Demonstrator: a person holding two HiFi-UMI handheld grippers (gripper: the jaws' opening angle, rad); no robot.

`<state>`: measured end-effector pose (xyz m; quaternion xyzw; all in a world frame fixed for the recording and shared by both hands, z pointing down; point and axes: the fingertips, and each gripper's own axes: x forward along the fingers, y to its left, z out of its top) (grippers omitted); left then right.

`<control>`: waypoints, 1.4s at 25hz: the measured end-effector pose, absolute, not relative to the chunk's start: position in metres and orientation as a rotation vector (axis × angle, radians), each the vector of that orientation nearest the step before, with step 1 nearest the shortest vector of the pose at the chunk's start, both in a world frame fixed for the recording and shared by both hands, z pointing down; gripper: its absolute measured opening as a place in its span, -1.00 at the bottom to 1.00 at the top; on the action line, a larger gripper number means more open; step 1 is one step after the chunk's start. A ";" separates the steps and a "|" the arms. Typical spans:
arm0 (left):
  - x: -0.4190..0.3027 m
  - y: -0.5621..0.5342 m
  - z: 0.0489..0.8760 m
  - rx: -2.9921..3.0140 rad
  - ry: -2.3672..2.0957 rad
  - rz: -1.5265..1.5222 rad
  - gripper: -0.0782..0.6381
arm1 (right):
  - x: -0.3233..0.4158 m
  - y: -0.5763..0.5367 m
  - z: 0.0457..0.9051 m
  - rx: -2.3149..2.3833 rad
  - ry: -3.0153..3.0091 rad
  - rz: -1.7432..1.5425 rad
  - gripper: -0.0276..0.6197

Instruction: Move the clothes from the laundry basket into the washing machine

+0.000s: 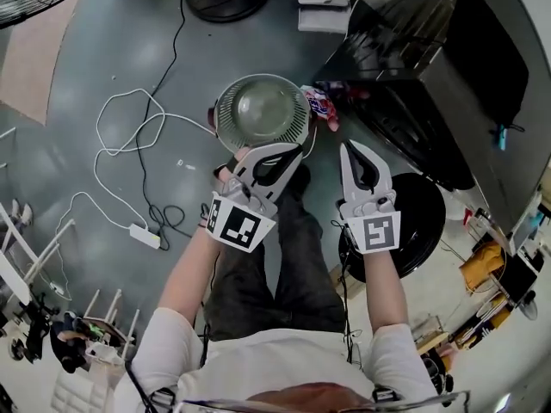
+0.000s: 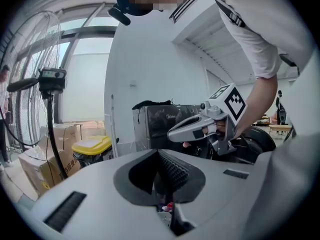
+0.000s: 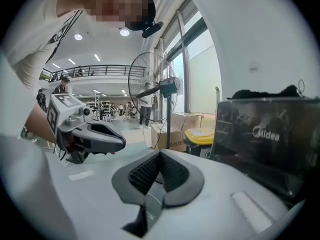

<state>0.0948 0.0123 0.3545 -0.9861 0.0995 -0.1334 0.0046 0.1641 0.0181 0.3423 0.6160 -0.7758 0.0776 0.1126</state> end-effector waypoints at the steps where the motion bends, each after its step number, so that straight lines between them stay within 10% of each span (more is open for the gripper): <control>1: 0.092 0.015 0.341 -3.085 0.312 -0.421 -0.77 | 0.162 0.021 0.329 1.805 -2.280 0.226 -0.89; 35: 0.032 0.040 -0.037 -3.117 0.527 -0.318 -0.77 | 0.120 0.073 -0.037 1.824 -2.413 0.204 -0.88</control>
